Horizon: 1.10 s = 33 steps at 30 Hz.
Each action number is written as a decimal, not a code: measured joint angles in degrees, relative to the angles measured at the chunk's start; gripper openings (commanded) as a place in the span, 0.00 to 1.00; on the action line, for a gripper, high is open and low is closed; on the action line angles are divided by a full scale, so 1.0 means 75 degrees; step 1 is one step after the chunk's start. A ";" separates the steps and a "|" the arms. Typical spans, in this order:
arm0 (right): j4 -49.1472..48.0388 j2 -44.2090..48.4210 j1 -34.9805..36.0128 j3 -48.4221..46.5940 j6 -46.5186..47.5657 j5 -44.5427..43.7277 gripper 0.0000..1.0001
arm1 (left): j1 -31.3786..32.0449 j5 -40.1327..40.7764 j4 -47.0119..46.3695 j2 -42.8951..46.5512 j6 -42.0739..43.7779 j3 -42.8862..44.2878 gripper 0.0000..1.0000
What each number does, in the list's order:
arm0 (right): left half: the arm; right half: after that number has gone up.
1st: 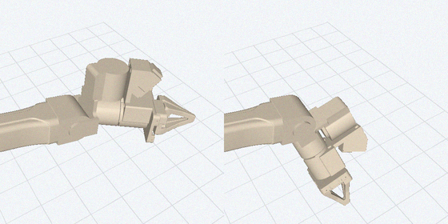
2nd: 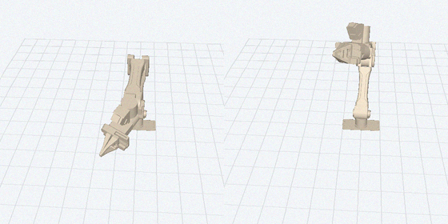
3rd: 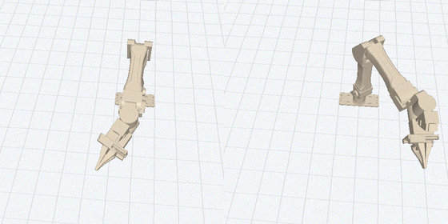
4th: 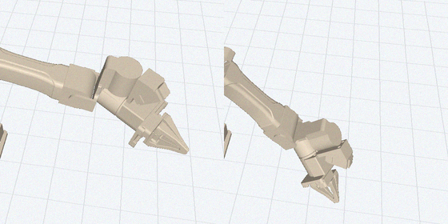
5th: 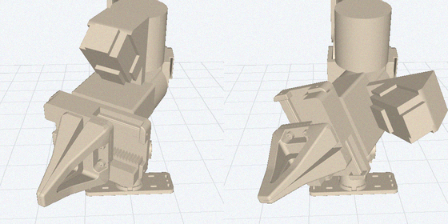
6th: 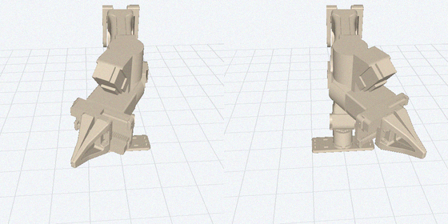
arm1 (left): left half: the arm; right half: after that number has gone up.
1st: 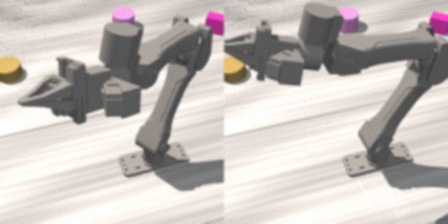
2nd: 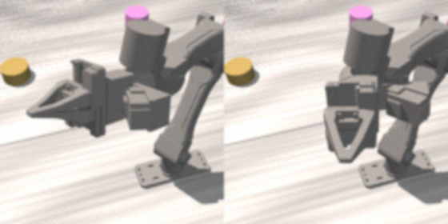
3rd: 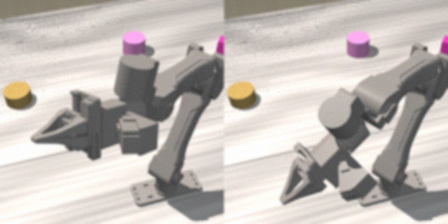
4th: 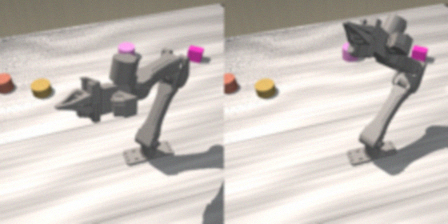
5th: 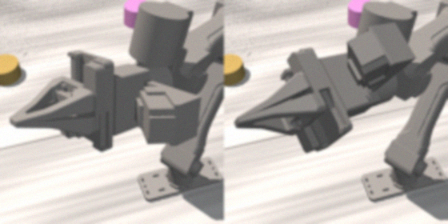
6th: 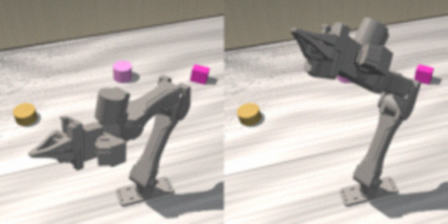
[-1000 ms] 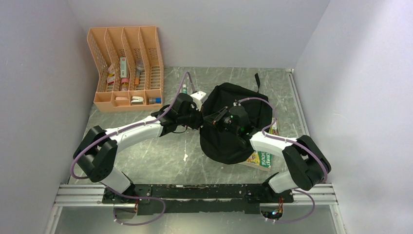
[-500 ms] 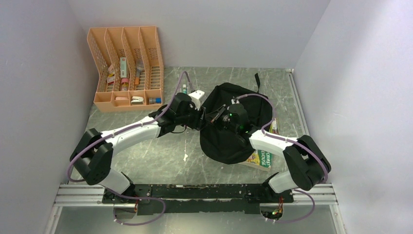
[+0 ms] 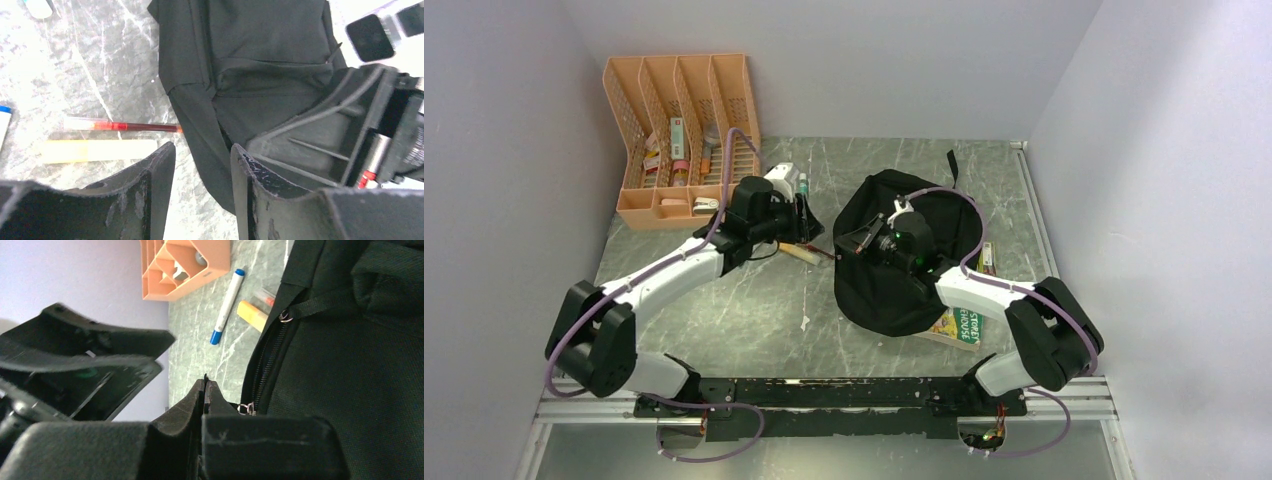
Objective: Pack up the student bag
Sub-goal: Unzip the student bag at the center of the board.
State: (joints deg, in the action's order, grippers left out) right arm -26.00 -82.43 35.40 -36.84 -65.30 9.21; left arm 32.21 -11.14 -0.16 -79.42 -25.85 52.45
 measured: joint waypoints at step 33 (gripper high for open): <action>-0.0425 0.0216 0.0000 0.0189 0.1501 0.0682 0.00 | -0.0023 -0.1358 -0.0216 -0.3057 -0.0315 0.1428 0.05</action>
State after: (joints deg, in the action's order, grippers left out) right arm -29.19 -80.82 35.40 -35.42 -54.04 14.33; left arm 32.03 -21.32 -1.78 -102.35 -28.21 63.16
